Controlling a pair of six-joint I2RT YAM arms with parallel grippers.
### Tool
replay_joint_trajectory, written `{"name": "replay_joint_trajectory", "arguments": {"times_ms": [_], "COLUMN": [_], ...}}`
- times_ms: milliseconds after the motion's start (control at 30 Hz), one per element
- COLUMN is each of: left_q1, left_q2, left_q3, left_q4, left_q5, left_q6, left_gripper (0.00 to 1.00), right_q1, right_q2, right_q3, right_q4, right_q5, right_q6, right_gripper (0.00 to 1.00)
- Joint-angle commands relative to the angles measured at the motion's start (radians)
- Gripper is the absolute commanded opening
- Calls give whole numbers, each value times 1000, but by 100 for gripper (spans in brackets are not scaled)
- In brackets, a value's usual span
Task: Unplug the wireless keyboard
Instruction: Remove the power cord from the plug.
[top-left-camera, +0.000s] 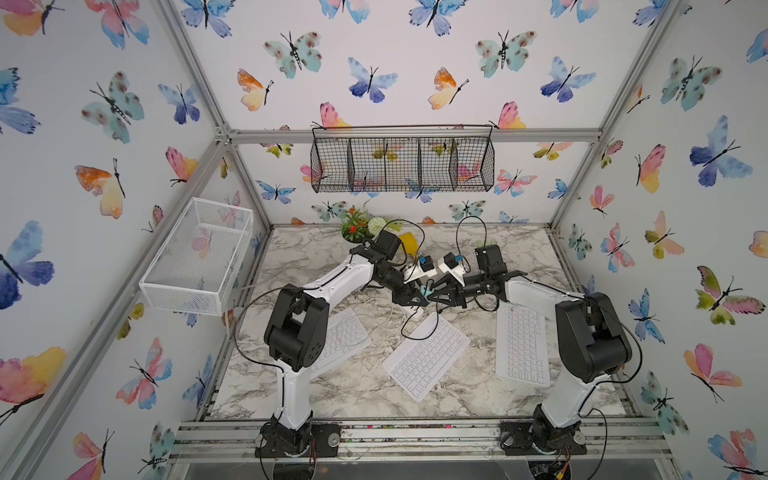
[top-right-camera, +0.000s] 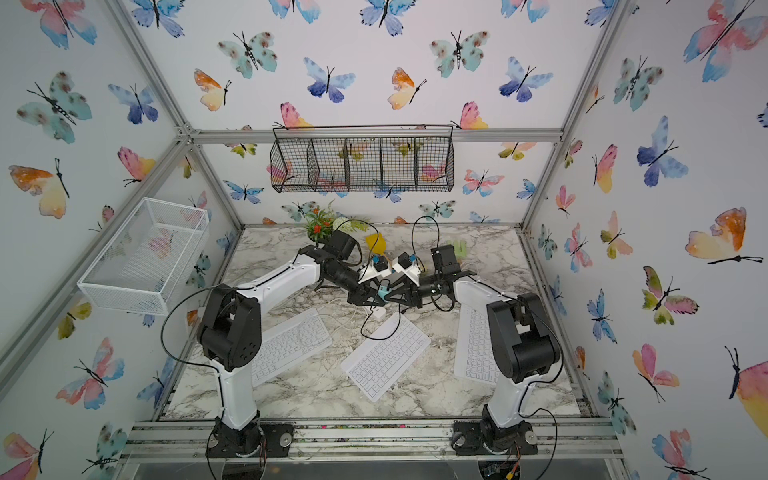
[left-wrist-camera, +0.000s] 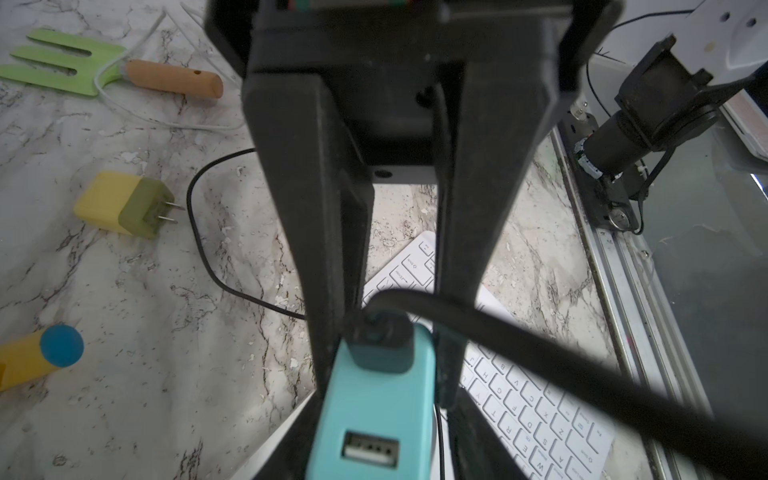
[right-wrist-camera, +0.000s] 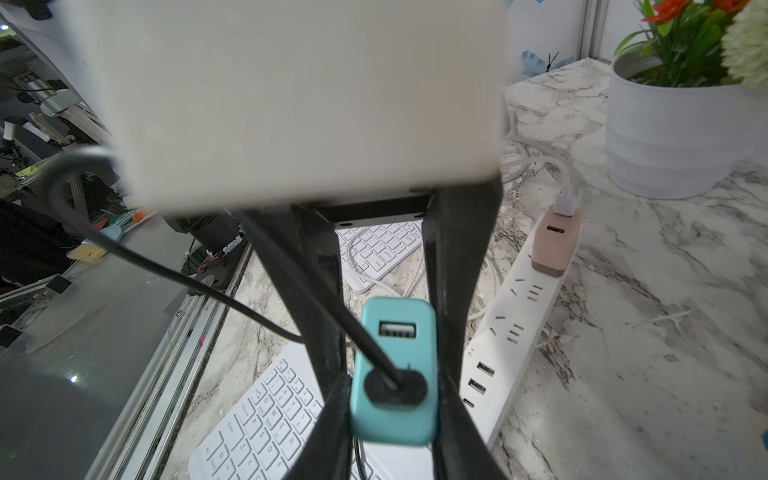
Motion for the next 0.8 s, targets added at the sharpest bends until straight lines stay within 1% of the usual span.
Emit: {"name": "replay_joint_trajectory", "arguments": {"times_ms": [0,267,433,467,533,600,667,767], "left_q1": [1,-5,-9,-8,-8,-8,-9,-9], "left_q2": [18,29,29,57,59,60,60,63], "left_q3": [25,41,47,48,49,47,49,50], "left_q4": [-56,-79,-88,-94,-96,-96,-95,-87], "left_q5": [6,14,23,23,27,32,38,40], "left_q6": [23,29,25,27,26,21,16,0], "left_gripper": [42,32,26,24,21,16,6,0], "right_q1": [1,1,1,1,1,1,1,1], "right_q2": [-37,-37,-35,-33,-29,-28,-27,-30], "right_q3": [34,38,33,33,33,27,20,0], "right_q4": [-26,-25,-3,2,13,45,85,161], "right_q5": [-29,-24,-21,-16,5,22,30,52], "right_q6": [-18,-13,11,18,37,77,125,211], "right_gripper": [24,24,25,25,27,28,30,35]}}
